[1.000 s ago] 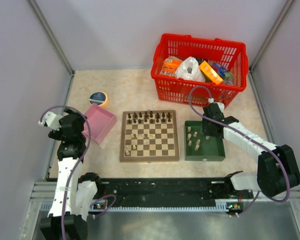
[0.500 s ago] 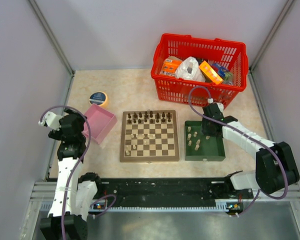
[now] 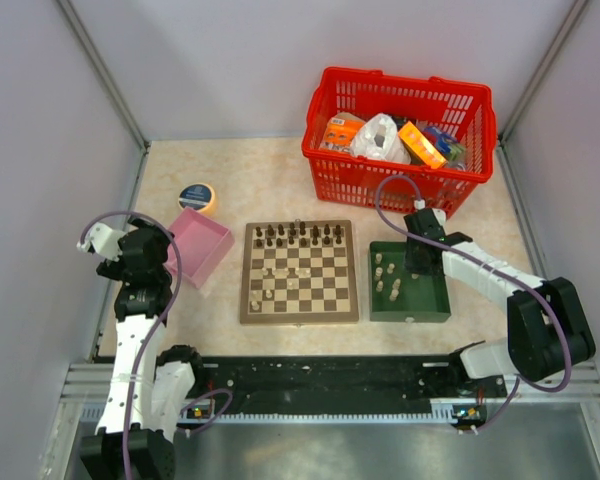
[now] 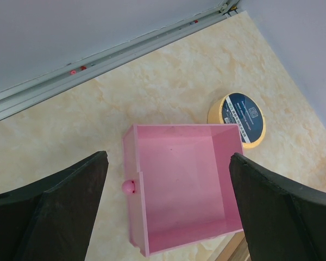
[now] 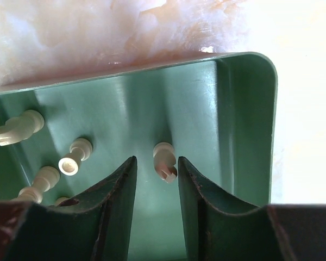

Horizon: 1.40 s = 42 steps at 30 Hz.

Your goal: Set up the chess pieces on the board

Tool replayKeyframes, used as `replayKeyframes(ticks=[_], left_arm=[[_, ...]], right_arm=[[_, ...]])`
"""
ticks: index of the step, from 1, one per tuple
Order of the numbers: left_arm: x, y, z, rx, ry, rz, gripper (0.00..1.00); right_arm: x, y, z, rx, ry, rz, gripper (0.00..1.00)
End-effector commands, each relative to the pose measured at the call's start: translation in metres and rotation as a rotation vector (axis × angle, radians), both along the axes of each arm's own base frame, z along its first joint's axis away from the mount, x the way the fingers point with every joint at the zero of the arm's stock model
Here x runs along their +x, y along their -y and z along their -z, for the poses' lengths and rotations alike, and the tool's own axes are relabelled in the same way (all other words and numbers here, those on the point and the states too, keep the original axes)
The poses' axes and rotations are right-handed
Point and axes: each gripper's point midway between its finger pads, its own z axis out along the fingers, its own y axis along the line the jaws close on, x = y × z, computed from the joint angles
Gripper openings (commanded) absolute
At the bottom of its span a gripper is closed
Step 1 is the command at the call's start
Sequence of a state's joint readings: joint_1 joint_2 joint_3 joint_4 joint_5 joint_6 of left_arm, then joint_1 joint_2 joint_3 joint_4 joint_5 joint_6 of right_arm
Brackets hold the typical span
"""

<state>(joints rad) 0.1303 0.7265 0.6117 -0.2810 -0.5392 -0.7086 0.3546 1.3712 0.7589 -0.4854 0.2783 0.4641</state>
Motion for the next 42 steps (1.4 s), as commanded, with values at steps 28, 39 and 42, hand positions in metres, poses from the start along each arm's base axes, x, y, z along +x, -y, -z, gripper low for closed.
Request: replayKeyframes(ticks=[28, 39, 42], left_arm=[[0.005, -0.003, -0.008, 0.007, 0.042, -0.003, 0.99], [0.005, -0.002, -0.008, 0.005, 0.044, 0.001, 0.99], [0.006, -0.001, -0.008, 0.004, 0.044, 0.004, 0.99]], right_arm=[[-0.004, -0.002, 0.004, 0.034, -0.014, -0.002, 0.27], [0.004, -0.004, -0.013, 0.039, 0.031, -0.021, 0.08], [0.007, -0.009, -0.027, 0.044, 0.058, -0.043, 0.06]])
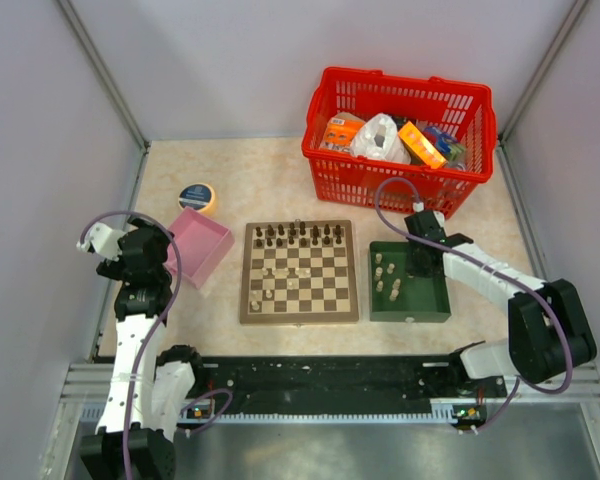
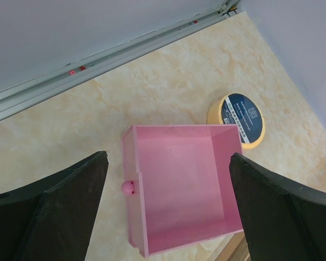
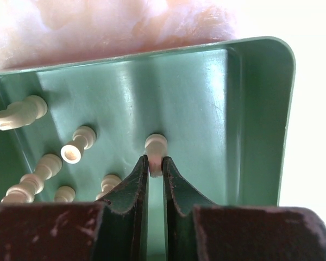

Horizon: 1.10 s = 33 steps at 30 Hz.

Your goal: Set up the chess pieces on the board

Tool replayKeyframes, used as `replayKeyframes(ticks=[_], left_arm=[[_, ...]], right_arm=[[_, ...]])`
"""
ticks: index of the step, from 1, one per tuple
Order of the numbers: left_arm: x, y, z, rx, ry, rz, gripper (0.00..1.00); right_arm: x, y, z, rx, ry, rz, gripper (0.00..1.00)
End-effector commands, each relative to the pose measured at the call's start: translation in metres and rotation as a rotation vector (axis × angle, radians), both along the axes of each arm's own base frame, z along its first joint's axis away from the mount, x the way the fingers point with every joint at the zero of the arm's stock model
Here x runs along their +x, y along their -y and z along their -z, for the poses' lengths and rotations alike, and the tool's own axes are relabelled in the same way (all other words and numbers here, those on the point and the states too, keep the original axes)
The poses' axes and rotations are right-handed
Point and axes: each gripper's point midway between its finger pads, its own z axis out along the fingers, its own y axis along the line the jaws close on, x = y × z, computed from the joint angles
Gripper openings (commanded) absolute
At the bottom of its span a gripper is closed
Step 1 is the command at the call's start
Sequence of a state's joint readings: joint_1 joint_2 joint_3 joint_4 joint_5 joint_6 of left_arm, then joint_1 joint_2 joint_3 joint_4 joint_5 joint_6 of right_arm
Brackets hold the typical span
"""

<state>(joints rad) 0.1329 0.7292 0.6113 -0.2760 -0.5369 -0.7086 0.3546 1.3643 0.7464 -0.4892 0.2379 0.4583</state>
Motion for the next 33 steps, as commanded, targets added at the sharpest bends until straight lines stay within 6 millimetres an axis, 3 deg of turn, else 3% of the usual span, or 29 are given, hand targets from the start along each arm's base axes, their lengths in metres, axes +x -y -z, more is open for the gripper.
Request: replayKeyframes(ticks=[1, 5, 9, 13, 16, 20, 25, 29, 33], left_arm=[[0.006, -0.001, -0.008, 0.003, 0.043, 0.005, 0.99], [0.006, 0.0, -0.008, 0.0, 0.047, 0.006, 0.99], [0.007, 0.0, -0.009, -0.002, 0.051, 0.007, 0.99], [0.008, 0.0, -0.01, -0.003, 0.053, 0.009, 0.99], [0.008, 0.0, -0.012, -0.003, 0.056, 0.011, 0.99], [0.006, -0.001, -0.013, 0.001, 0.058, 0.004, 0.99], [0.002, -0.002, -0.017, 0.007, 0.063, -0.002, 0.99], [-0.001, -0.004, -0.017, 0.013, 0.062, -0.013, 0.99], [-0.003, -0.004, -0.015, 0.015, 0.057, -0.018, 0.99]], right_arm=[[0.016, -0.005, -0.038, 0.012, 0.097, -0.023, 0.06], [0.02, -0.017, -0.073, 0.016, 0.173, -0.067, 0.06], [0.02, -0.043, -0.104, 0.049, 0.229, -0.132, 0.06], [0.011, -0.089, -0.126, 0.104, 0.261, -0.242, 0.06], [-0.001, -0.138, -0.137, 0.145, 0.278, -0.346, 0.06], [-0.028, -0.211, -0.133, 0.176, 0.272, -0.512, 0.06], [-0.056, -0.28, -0.107, 0.174, 0.221, -0.662, 0.06], [-0.075, -0.321, -0.097, 0.183, 0.213, -0.748, 0.06], [-0.086, -0.346, -0.085, 0.182, 0.196, -0.797, 0.06]])
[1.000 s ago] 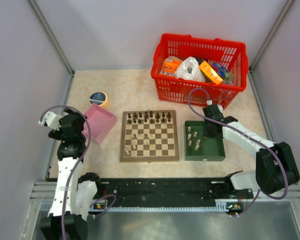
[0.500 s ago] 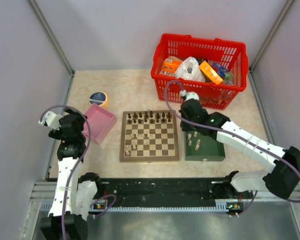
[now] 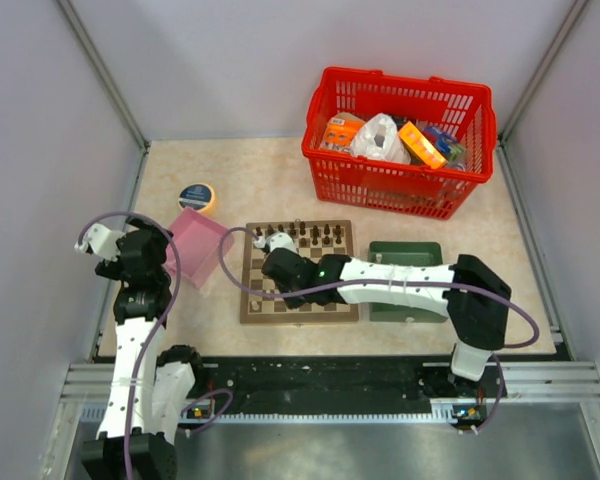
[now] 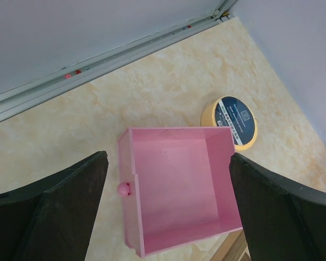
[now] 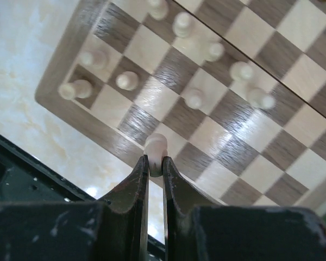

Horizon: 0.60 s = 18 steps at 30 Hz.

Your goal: Set up the chess pieces on the board

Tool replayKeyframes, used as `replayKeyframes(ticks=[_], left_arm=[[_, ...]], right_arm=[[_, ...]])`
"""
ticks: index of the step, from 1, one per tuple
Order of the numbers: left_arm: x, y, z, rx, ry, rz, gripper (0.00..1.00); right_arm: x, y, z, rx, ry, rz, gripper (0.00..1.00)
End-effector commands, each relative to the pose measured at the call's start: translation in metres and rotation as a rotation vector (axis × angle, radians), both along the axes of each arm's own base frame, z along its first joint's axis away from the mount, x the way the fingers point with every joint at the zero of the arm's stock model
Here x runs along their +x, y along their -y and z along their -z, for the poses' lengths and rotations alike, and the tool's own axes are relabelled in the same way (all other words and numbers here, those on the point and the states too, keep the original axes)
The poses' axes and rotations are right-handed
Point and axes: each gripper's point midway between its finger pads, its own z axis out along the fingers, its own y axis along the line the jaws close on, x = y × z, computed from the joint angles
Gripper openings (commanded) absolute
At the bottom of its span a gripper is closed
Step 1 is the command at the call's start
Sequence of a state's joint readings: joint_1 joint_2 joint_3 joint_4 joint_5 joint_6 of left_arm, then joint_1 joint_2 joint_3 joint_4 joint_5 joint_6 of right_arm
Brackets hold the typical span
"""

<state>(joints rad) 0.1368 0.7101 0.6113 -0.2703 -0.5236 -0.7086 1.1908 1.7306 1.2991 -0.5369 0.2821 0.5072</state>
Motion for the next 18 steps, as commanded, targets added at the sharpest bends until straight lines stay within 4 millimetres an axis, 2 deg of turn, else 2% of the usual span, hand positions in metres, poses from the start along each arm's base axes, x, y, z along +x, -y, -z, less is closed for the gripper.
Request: replayKeyframes(ticks=[1, 10, 18], left_arm=[[-0.003, -0.006, -0.008, 0.017, 0.029, -0.028, 0.99], [-0.004, -0.008, -0.008, 0.019, 0.027, -0.039, 0.99], [-0.004, -0.007, -0.007, 0.015, 0.029, -0.036, 0.99]], right_arm=[[-0.002, -0.045, -0.021, 0.098, 0.038, -0.037, 0.06], [-0.016, -0.072, -0.005, 0.082, 0.013, -0.105, 0.06], [-0.019, -0.078, 0.009, 0.048, -0.008, -0.126, 0.07]])
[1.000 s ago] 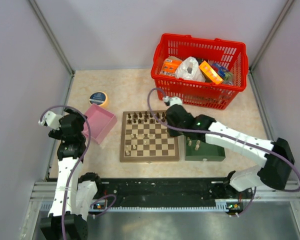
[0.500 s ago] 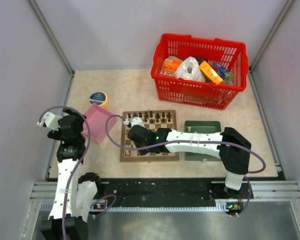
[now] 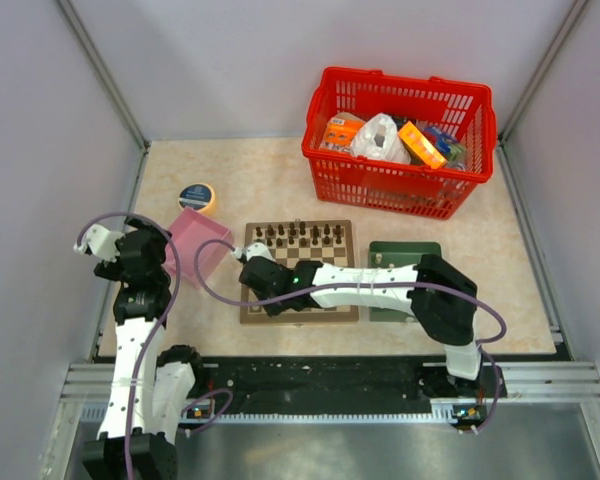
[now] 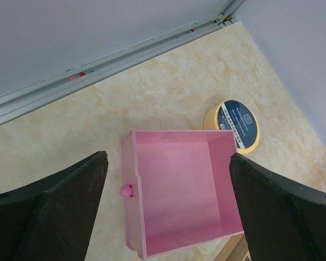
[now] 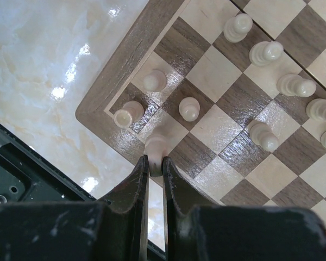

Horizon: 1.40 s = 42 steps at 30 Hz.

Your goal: Set up the chess pieces on the board

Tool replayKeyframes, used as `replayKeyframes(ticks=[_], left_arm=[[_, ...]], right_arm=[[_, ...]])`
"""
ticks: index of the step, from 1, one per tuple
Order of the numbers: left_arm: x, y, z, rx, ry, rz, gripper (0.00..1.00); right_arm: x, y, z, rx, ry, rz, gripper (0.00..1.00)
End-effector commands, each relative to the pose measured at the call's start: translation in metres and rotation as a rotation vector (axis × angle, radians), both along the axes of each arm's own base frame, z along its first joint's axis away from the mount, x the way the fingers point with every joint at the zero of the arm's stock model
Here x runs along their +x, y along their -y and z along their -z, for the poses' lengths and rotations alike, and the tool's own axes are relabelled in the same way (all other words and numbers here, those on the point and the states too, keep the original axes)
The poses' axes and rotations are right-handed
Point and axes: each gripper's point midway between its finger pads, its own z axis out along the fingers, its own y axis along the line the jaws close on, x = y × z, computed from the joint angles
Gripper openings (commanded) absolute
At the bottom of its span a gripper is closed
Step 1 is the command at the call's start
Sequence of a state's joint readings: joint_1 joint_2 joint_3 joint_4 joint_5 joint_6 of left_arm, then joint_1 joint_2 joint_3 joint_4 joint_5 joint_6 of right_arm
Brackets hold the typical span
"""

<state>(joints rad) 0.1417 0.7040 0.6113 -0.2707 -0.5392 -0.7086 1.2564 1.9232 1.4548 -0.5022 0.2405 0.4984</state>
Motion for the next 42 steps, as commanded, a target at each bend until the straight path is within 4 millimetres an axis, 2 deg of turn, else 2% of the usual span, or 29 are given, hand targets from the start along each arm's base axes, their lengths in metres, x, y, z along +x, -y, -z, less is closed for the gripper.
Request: replayKeyframes(ticks=[1, 34, 42], left_arm=[[-0.002, -0.003, -0.005, 0.01, 0.022, -0.015, 0.99], [-0.001, -0.004, -0.002, 0.01, 0.017, -0.016, 0.99], [0.0, -0.004, -0.003, 0.008, 0.02, -0.012, 0.99]], right_arm=[[-0.001, -0.019, -0.013, 0.031, 0.026, -0.024, 0.07], [0.001, -0.018, -0.003, -0.025, 0.019, -0.039, 0.13], [0.0, -0.018, -0.005, -0.021, 0.018, -0.047, 0.21]])
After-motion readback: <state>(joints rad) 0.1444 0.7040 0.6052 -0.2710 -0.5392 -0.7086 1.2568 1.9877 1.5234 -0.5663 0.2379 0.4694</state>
